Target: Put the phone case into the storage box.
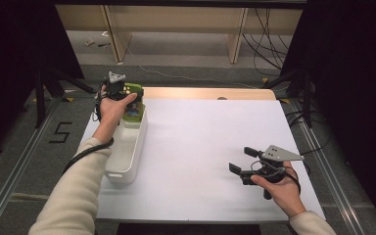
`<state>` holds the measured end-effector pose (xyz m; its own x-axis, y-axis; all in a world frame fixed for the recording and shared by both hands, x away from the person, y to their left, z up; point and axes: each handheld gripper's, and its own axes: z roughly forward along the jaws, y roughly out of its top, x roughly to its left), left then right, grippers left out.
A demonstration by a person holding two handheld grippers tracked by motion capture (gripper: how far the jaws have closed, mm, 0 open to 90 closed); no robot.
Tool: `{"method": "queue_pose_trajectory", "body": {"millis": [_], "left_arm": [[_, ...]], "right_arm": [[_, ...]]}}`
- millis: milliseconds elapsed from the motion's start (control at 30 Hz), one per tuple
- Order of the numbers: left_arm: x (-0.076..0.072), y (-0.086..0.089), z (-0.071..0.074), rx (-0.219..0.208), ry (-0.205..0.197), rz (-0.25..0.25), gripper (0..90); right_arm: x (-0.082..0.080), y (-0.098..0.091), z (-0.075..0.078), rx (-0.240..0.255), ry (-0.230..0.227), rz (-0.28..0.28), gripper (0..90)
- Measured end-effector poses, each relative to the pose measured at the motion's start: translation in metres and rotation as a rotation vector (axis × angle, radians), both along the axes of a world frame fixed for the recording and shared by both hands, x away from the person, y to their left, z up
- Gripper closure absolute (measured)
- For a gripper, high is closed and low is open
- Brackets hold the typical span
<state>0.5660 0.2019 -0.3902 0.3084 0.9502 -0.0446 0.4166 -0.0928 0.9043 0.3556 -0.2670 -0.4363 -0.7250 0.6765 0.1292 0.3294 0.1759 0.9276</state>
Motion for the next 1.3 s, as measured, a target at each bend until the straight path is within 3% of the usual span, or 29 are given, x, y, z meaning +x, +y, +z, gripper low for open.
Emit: {"method": "queue_pose_trajectory", "body": {"millis": [1300], "left_arm": [[0.002,0.001,-0.015,-0.006,0.046,0.002,16.4]], "right_arm": [[0.0,0.0,0.0,-0.001,0.003,-0.001,12.6]]}}
